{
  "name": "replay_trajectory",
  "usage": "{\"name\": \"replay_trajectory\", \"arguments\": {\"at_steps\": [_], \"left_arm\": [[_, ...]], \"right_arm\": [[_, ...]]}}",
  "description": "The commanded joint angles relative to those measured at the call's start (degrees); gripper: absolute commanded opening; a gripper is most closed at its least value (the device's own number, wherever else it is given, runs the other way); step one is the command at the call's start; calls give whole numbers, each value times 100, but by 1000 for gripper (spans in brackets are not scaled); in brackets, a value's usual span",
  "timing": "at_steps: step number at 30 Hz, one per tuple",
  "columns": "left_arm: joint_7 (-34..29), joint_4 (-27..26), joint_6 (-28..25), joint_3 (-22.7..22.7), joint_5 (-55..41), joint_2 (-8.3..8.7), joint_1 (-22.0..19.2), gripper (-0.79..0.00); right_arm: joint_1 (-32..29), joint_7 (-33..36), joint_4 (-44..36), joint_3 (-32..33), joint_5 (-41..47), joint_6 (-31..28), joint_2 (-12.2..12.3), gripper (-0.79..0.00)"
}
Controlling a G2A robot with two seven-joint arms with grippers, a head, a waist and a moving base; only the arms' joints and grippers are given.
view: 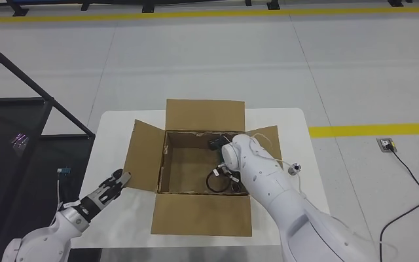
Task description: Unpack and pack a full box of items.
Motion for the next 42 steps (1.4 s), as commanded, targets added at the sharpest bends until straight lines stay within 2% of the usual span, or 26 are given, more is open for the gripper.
{"name": "replay_trajectory", "arguments": {"at_steps": [1,11,15,16,22,32,37,42], "left_arm": [[1,3,-6,-3,-25,8,12,-785],[6,3,-54,-3,-108,44,53,-785],[5,11,-81,1,-126,59,62,-785],[17,19,-78,-2,-133,62,64,-785],[91,36,-66,-8,-119,81,78,-785],[234,102,36,-78,-105,111,63,-785],[222,159,57,-129,-145,133,11,-785],[296,166,74,-163,-190,146,-5,-785]], "right_arm": [[-4,17,18,-13,-27,38,-24,-496],[-1,58,162,-52,-141,257,-129,-529],[0,44,210,-42,-142,247,-152,-717],[3,46,219,-39,-143,247,-157,-785],[32,-103,217,11,-92,50,-165,-785],[84,-512,-80,120,27,-1356,-90,-785],[56,-1106,-415,210,4,-1890,28,-785],[6,-1389,-920,381,-102,-2056,255,-785]]}}
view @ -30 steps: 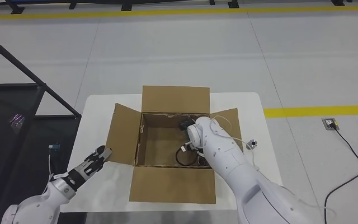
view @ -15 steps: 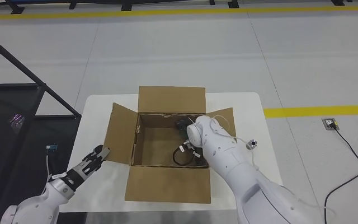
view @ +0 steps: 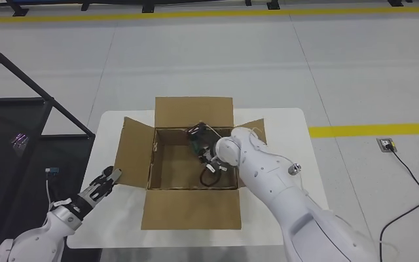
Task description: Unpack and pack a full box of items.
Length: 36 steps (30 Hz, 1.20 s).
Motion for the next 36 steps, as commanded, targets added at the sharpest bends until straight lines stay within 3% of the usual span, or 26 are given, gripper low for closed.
{"name": "replay_trajectory", "arguments": {"at_steps": [1,6,11,16,22,27,36], "left_arm": [[36,1,19,-14,-3,5,1,-785],[45,20,6,-52,-16,22,15,-785],[-27,84,-25,-108,-80,45,-5,-785],[-155,113,-46,-108,-94,71,-28,-785],[-307,218,-79,-143,-52,110,-88,-785],[-344,278,-67,-198,-6,141,-159,-785],[-83,295,35,-273,-81,158,-120,-785]], "right_arm": [[-55,-35,-323,86,-80,-41,121,-785],[-622,127,-1843,553,-343,-117,589,-785],[-2016,1338,-4638,1505,-755,-30,1190,-785],[-3130,2118,-6573,2151,-889,-18,1479,-785],[-3799,1611,-7657,2621,-1076,467,1598,-785],[-4282,1271,-8369,3051,-1302,1288,1661,-785],[-4299,1238,-8368,3050,-1301,1288,1662,-785]]}}
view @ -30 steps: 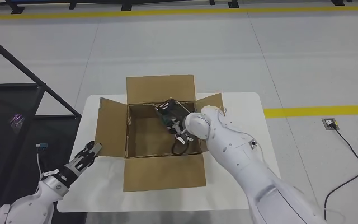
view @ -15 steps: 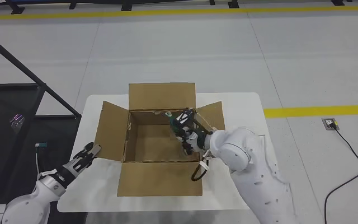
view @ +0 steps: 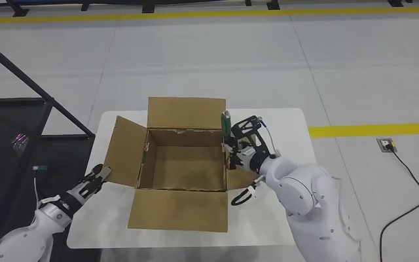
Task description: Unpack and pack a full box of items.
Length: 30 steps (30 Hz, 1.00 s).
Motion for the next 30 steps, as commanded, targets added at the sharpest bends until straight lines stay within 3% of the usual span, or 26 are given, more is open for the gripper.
{"name": "replay_trajectory", "arguments": {"at_steps": [1,8,14,15,16,17,18,23,30], "left_arm": [[68,-7,10,-27,-45,2,22,-785],[186,4,14,-95,-140,12,112,-785],[272,28,48,-97,-160,21,129,-785],[276,28,49,-95,-161,23,129,-751],[282,29,53,-94,-165,25,128,-570],[290,33,68,-90,-162,27,127,-357],[288,36,86,-82,-157,29,123,0],[326,39,196,-43,-206,34,95,0],[361,13,214,-68,-287,44,110,0]], "right_arm": [[-69,-173,-12,19,24,21,4,-785],[-458,-332,-493,954,1037,-82,116,-785],[-545,172,-649,1507,849,878,203,-785],[-494,303,-603,1572,789,1041,217,-785],[-444,412,-493,1643,659,1262,231,-785],[-366,589,-327,1669,492,1500,244,-785],[-240,766,-142,1667,381,1656,256,-785],[556,1491,1489,1539,-4,2000,305,-785],[1612,1965,3648,1031,-442,1906,313,-785]]}}
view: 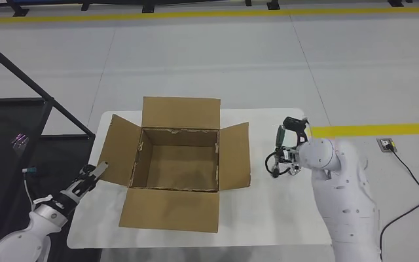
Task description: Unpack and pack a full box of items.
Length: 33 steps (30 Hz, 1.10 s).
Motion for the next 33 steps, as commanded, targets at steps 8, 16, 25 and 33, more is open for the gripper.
{"name": "replay_trajectory", "arguments": {"at_steps": [8,16,25,33], "left_arm": [[26,-46,17,15,-3,14,23,0],[96,-84,13,21,-23,22,47,0],[92,-124,27,24,-40,36,58,0],[79,-173,64,21,-42,50,55,0]], "right_arm": [[860,259,1818,-678,-354,-3,-86,-785],[1331,-152,3016,-961,-112,-95,-196,-785],[1761,-471,4010,-1144,154,-210,-300,-785],[2014,-624,4542,-1233,324,-315,-355,-585]]}}
